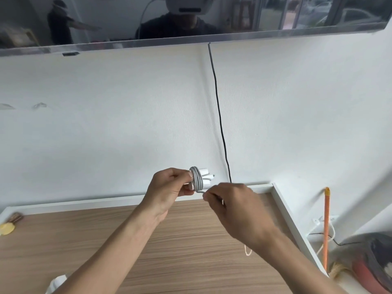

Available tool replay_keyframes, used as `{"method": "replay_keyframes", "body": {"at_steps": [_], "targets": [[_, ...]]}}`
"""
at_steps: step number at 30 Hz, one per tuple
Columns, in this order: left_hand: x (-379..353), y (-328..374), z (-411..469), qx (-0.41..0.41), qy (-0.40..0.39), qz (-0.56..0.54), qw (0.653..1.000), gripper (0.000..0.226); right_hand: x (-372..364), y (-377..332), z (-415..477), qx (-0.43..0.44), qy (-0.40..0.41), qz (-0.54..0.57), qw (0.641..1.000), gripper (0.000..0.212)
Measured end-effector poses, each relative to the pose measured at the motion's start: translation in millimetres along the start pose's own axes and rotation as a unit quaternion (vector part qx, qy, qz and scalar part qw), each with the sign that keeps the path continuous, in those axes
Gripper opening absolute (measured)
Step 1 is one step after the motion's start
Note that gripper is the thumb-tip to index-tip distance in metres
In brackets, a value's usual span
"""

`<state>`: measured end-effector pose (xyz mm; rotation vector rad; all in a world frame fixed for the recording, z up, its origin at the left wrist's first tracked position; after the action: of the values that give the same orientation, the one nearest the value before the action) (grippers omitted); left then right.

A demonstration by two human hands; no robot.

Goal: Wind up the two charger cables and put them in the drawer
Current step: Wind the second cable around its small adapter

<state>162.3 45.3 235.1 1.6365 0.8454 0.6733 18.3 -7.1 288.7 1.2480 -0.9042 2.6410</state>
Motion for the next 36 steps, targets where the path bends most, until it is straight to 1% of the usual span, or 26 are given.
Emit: {"method": "replay_keyframes", "body": {"at_steps": [2,4,6,8,10,13,16,18,20,22,24,26,30,33,34,36], "targets": [[-3.6,-1.4,-4.0,0.000,-0.027,0.018,0.999,0.010,15.1,-2.2,9.5,0.013,0.003,-0.025,1.000,0.031],[-12.3,-3.3,-12.7,0.006,-0.079,0.036,0.996,0.015,23.0,-2.5,16.2,0.017,-0.007,-0.043,0.999,0.030],[-21.3,-4.3,-23.4,0.008,-0.131,0.062,0.989,0.015,27.5,-0.3,21.5,0.012,-0.016,-0.036,0.999,0.027],[-29.3,-4.8,-34.1,0.021,-0.184,0.057,0.981,0.014,27.8,9.3,28.0,-0.018,-0.025,0.010,0.999,0.023],[-34.1,-3.0,-41.0,0.042,-0.218,0.020,0.975,0.015,23.7,22.1,33.4,-0.062,-0.020,0.107,0.992,0.020],[-35.9,2.2,-44.2,0.064,-0.228,-0.034,0.971,0.016,19.6,35.0,36.0,-0.099,0.025,0.211,0.972,0.018],[-34.8,8.8,-43.8,0.057,-0.223,-0.061,0.971,0.020,14.2,38.8,30.0,-0.123,0.069,0.291,0.946,0.021],[-33.1,15.4,-43.8,0.047,-0.224,-0.079,0.970,0.028,8.2,42.2,24.3,-0.141,0.079,0.334,0.929,0.025],[-31.8,22.3,-42.8,0.038,-0.222,-0.095,0.970,0.029,-0.8,47.4,16.8,-0.158,0.074,0.357,0.918,0.025],[-31.1,25.5,-40.3,0.038,-0.210,-0.110,0.971,0.031,-7.7,47.1,9.4,-0.155,0.080,0.341,0.924,0.027],[-30.3,24.0,-36.3,0.046,-0.188,-0.125,0.973,0.035,-10.8,42.3,1.6,-0.137,0.107,0.306,0.936,0.033],[-26.5,22.8,-32.0,0.050,-0.154,-0.136,0.977,0.031,-13.0,33.7,-4.9,-0.109,0.120,0.271,0.949,0.037],[-12.4,20.9,-17.8,0.029,-0.073,-0.120,0.990,0.015,-8.2,18.9,-9.1,-0.044,0.086,0.182,0.978,0.033],[-2.2,16.2,-10.8,0.004,-0.030,-0.064,0.998,0.011,0.6,2.1,-5.8,0.030,0.032,0.076,0.996,0.035],[-1.6,14.3,-11.5,-0.003,-0.027,-0.042,0.999,0.010,5.1,-3.5,-3.8,0.057,0.019,0.039,0.997,0.037],[-5.8,10.8,-16.6,-0.020,-0.048,0.000,0.999,0.007,16.6,-11.6,4.0,0.100,0.009,-0.018,0.995,0.035]]}}
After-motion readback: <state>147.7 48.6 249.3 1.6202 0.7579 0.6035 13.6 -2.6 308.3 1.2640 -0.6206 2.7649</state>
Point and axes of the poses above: each hand's wrist, its own z-axis towards the middle knuckle, its own x-axis out of the back of the hand, y = z × x, the point moved 10 cm from there along z, towards the middle knuckle, and after that the axes turned 12 degrees about y, right-handed, at the moved point
